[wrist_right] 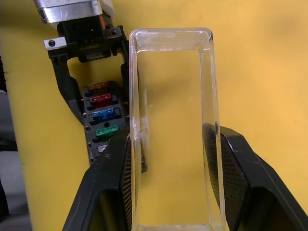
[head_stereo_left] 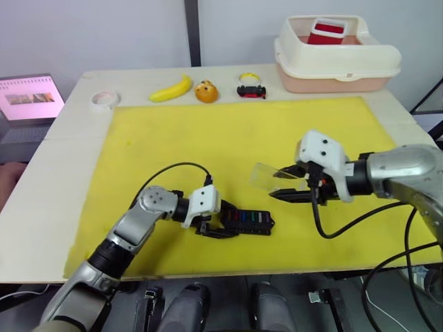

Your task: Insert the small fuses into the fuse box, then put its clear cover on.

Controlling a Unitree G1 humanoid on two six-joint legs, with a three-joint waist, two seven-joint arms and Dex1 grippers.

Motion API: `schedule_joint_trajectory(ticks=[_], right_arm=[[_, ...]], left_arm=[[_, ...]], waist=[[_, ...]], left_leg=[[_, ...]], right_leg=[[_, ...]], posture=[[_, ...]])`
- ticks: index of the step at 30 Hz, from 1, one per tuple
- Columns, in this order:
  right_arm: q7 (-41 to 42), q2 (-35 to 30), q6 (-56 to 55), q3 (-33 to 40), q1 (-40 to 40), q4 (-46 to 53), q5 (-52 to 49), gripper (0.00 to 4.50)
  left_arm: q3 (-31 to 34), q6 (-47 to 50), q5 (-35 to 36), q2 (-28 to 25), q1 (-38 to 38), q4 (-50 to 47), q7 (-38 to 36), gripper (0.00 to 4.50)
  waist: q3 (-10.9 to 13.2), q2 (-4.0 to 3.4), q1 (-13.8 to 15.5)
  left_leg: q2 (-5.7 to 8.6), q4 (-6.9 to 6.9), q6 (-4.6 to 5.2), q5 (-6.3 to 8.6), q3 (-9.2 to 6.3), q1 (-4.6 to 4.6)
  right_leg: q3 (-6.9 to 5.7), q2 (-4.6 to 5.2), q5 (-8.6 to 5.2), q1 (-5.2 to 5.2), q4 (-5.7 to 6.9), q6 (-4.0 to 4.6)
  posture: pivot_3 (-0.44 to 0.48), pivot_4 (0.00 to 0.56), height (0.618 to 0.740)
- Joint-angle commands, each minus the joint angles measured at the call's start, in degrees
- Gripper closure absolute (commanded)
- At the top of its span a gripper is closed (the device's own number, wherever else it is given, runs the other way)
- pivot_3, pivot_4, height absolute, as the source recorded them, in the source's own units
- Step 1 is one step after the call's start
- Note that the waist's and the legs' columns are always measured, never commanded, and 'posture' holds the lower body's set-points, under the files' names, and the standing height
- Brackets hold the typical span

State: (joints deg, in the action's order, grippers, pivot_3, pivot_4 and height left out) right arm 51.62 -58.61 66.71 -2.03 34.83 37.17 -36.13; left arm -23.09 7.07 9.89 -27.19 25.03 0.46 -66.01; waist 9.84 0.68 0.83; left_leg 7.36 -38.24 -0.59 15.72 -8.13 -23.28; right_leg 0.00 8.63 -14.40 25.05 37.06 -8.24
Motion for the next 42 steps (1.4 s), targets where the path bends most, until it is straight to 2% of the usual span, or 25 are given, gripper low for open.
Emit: schedule_joint_trajectory(ticks=[1,8,9,11,12,20,30,42], right_arm=[[-0.65,-1.15,-1.78,0.27,-0.30,2.20,0.43,2.80],[0.81,-3.26,-4.78,-0.50,-2.68,2.78,0.38,2.80],[1.10,-3.36,-5.36,-0.51,-2.93,2.69,0.33,2.80],[1.38,-3.55,-6.13,-0.64,-3.17,2.31,0.49,2.80],[1.48,-3.61,-6.43,-0.71,-3.22,2.09,0.54,2.80],[3.16,-3.06,-8.00,-2.19,-3.28,1.48,0.18,2.80],[4.53,2.01,-8.11,-16.14,3.87,-2.36,5.72,2.80],[5.37,4.39,-6.11,-22.63,8.15,-3.73,9.13,2.80]], left_arm=[[0.91,-2.21,-2.83,0.28,-0.82,-0.09,3.43,1.95],[1.12,0.87,-2.08,0.56,-1.35,-0.71,4.22,1.95],[1.35,1.39,-1.77,0.56,-1.42,-0.98,4.27,0.91],[1.82,2.27,-1.30,0.41,-1.42,-1.62,4.27,0.09],[2.12,2.87,-0.73,0.13,-1.46,-2.14,3.80,0.03],[3.06,3.67,1.79,-2.36,-2.88,-3.27,0.34,0.03],[3.66,3.78,2.85,-1.49,-2.81,-2.03,-0.44,0.03],[3.42,3.32,2.27,-1.50,-2.89,-2.10,-0.24,0.03]], waist=[[0.00,0.00,0.07],[0.00,0.00,0.05],[0.00,0.00,0.04],[0.00,0.00,-0.04],[0.00,0.00,-0.08],[0.00,0.00,-0.19],[0.00,0.00,-0.23],[0.00,0.00,-0.20]], left_leg=[[0.00,0.00,0.00,0.00,0.00,0.01],[0.01,-0.01,0.01,0.00,-0.02,0.10],[0.01,0.00,0.01,0.01,-0.02,0.10],[0.01,0.00,0.01,0.01,-0.02,0.12],[0.00,0.00,0.02,0.01,-0.02,0.12],[-0.04,0.05,0.02,0.01,-0.02,0.15],[-0.03,0.04,0.02,0.01,-0.02,0.15],[-0.03,0.05,0.02,0.01,-0.03,0.15]], right_leg=[[0.00,0.00,0.00,-0.02,0.00,0.00],[-0.02,0.00,0.02,-0.13,-0.02,-0.02],[-0.02,0.00,0.02,-0.14,-0.02,-0.02],[-0.02,-0.01,0.02,-0.14,-0.02,-0.03],[-0.02,-0.01,0.02,-0.14,-0.02,-0.03],[-0.02,-0.04,0.01,-0.12,-0.02,-0.02],[-0.02,-0.04,0.02,-0.13,-0.05,-0.02],[-0.02,-0.04,0.01,-0.11,-0.05,-0.02]], posture=[[0.000,0.150,0.740],[0.000,0.150,0.740],[0.000,0.150,0.740],[0.000,0.150,0.740],[0.000,0.150,0.740],[0.000,0.150,0.740],[0.000,0.150,0.740],[0.000,0.150,0.740]])
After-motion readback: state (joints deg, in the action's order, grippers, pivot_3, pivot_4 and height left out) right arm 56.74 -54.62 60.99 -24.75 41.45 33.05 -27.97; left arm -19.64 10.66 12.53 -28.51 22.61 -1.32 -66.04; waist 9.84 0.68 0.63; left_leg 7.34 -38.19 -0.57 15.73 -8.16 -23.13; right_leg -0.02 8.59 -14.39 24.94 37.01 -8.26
